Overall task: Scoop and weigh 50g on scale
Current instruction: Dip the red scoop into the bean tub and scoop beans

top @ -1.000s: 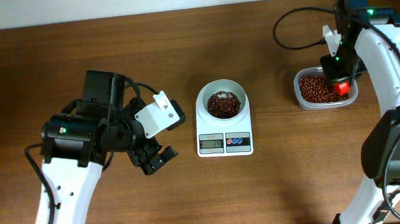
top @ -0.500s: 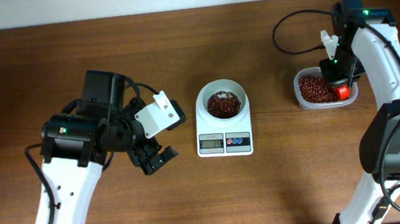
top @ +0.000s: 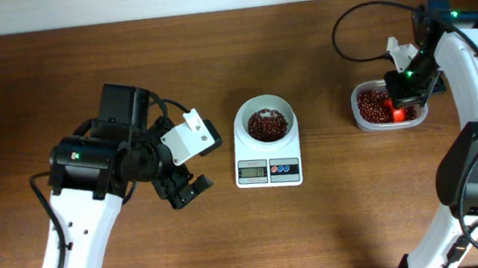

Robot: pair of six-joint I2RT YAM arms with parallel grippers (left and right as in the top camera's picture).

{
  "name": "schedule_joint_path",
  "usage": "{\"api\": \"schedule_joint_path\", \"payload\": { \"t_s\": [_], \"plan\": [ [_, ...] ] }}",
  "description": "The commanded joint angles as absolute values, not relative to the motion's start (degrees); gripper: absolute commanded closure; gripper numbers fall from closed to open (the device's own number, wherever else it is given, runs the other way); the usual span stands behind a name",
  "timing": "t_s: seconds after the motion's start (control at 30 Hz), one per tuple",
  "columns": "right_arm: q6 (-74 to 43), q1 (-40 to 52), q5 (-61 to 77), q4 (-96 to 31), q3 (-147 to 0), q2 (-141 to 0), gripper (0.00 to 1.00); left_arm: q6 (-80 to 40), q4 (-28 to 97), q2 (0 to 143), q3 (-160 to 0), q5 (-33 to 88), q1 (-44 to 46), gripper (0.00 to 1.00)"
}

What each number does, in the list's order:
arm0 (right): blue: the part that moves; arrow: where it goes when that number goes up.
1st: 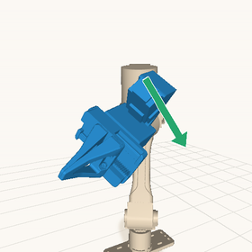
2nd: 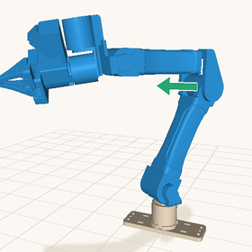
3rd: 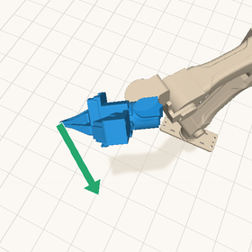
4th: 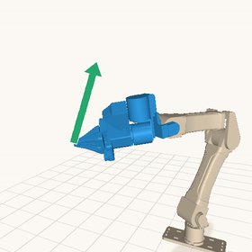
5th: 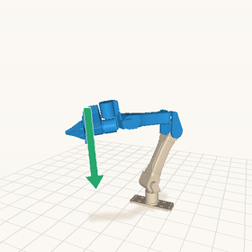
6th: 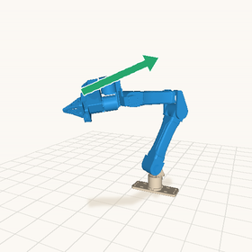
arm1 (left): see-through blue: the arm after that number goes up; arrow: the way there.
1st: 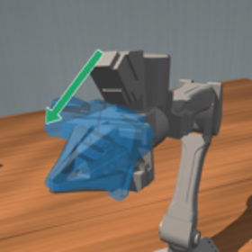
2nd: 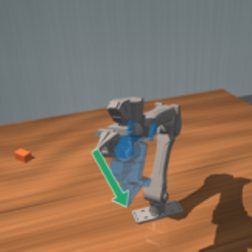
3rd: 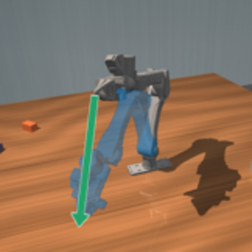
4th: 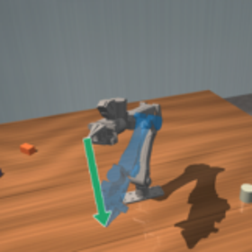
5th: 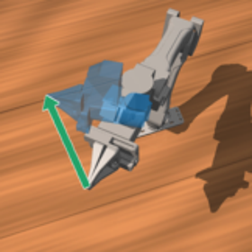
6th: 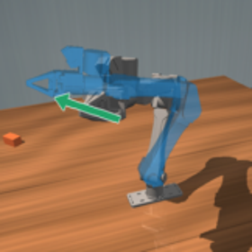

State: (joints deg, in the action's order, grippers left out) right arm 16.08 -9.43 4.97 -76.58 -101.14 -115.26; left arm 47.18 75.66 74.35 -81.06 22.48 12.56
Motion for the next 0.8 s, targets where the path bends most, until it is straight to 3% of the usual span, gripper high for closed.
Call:
{"api": "schedule_joint_path", "payload": {
  "t_s": [0.0,0.3,0.77],
  "plan": [
    [16.75,-10.74,10.37,-77.19,-101.78,-115.79,0.96,47.66,75.72,73.36,-80.66,22.68,12.32,0.01],
    [19.16,-17.28,19.88,-76.73,-100.57,-115.87,0.96,47.66,75.72,73.36,-80.66,22.68,12.32,0.01],
    [21.04,-18.33,26.02,-71.92,-92.01,-115.87,0.96,47.66,75.72,73.36,-80.66,22.68,12.32,0.01]
  ]
}}
